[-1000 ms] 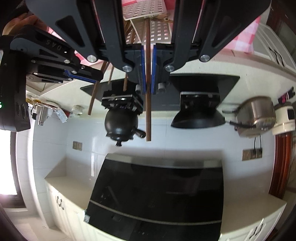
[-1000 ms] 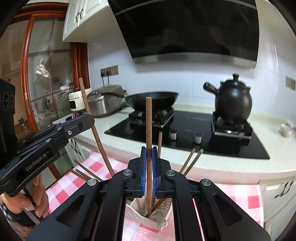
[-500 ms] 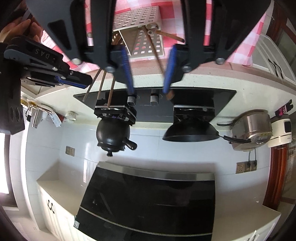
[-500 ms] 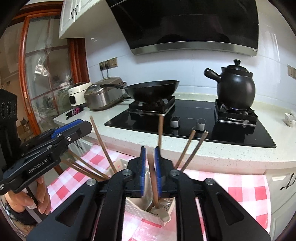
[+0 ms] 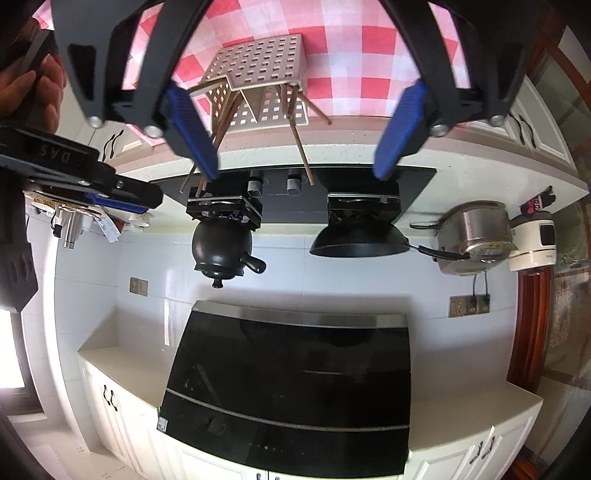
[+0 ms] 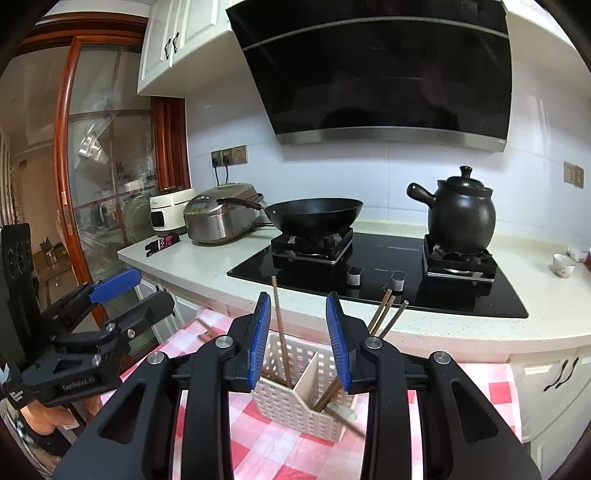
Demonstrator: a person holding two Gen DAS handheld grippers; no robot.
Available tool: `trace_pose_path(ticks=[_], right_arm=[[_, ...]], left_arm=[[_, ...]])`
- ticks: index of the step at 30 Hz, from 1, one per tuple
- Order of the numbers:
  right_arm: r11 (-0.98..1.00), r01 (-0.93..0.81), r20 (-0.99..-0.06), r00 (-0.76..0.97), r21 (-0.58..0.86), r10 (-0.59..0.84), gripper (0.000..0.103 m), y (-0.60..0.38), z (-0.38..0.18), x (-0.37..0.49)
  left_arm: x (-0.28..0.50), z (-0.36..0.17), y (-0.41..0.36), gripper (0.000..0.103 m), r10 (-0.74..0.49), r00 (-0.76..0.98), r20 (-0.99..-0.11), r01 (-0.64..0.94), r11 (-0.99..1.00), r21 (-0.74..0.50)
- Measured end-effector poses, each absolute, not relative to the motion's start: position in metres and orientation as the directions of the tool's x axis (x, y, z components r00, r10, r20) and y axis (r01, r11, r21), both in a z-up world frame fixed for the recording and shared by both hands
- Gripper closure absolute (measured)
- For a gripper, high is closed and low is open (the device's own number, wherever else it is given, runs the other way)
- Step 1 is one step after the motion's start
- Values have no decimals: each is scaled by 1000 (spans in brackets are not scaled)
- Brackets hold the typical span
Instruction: Organize utensils
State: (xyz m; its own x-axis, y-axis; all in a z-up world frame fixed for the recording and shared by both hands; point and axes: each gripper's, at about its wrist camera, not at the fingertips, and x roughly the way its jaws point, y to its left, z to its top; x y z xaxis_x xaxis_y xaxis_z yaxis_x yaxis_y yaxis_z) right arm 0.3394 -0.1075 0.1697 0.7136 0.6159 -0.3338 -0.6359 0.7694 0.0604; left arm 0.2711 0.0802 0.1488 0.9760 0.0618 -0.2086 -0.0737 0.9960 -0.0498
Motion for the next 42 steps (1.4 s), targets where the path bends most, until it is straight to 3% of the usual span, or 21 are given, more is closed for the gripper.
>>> trace_pose_path(ticks=[3,5,16,20,26,42], right_arm=[[773,-632,-318,724,50,613,67,-113,175,318],[778,-627,-307,732,48,609,63,-118,176,304],[834,-548,-285,791,61,541,63,-140,136,246],[845,-532,-295,800,54,523,51,-141,122,236],[862,-505,-306,814,49,494,42,-144,101,229],[887,-461,-373,822,6,430,31,-146,59,230]], left_arm=[[253,153,77,4,76,978,-195,-86,995,-43],[239,155,76,5,81,977,-195,-91,995,-40],[202,126,66,4,89,964,-252,-101,994,-37],[197,111,63,4,69,960,-270,-91,994,-67],[195,90,55,4,95,954,-286,-112,993,-44],[197,54,49,4,141,939,-315,-160,986,-36]])
